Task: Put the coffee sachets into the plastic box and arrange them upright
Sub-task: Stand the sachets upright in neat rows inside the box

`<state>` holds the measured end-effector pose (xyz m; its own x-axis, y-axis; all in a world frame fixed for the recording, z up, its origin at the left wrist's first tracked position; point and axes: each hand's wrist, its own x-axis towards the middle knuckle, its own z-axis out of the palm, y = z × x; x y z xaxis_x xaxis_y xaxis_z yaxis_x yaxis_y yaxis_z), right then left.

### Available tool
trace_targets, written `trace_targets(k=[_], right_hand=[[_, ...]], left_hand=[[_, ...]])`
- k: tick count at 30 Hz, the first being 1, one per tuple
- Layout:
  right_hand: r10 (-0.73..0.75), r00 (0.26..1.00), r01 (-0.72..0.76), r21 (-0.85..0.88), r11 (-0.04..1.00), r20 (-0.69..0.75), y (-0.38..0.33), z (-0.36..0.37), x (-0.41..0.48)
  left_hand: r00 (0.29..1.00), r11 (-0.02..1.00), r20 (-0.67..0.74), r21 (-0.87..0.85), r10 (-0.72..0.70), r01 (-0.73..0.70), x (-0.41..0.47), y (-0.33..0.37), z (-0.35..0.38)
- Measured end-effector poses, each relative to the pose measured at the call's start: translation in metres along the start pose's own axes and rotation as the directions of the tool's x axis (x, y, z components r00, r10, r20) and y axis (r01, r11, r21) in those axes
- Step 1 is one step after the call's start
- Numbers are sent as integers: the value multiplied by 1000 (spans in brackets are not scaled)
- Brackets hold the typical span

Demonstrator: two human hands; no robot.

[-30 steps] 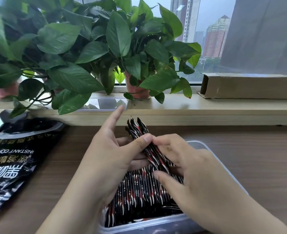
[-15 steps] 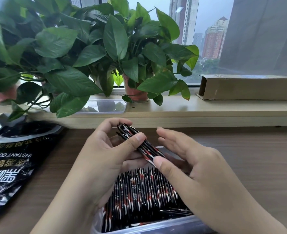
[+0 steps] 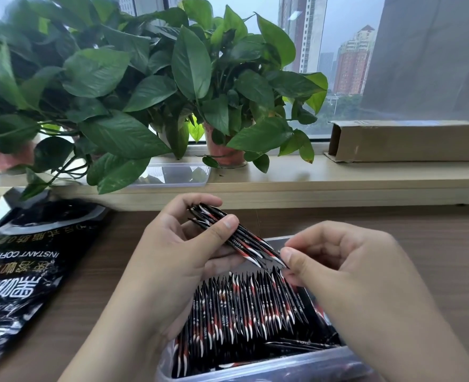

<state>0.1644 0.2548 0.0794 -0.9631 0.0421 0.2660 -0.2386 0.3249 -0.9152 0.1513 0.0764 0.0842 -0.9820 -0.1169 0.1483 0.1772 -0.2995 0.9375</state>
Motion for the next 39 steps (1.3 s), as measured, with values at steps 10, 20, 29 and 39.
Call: trace_targets(k=[10,20,29,39], right_hand=[[57,994,-40,171,984,-92,-2,6,1],[-58,993,69,109,992,-103,1,16,-2],[-178,982,157,-246,956,-62,-1,12,-2],[-230,939,325,-431,842,257,6,29,-3]], left_hand=[[1000,998,-1,-68,16,-16,3,0,-2],[1000,999,15,-48,20,-19,2,-1,-2],[999,999,43,-39,-15,16,0,-1,-1],[999,999,53,44,14,-17,-5,-2,6]])
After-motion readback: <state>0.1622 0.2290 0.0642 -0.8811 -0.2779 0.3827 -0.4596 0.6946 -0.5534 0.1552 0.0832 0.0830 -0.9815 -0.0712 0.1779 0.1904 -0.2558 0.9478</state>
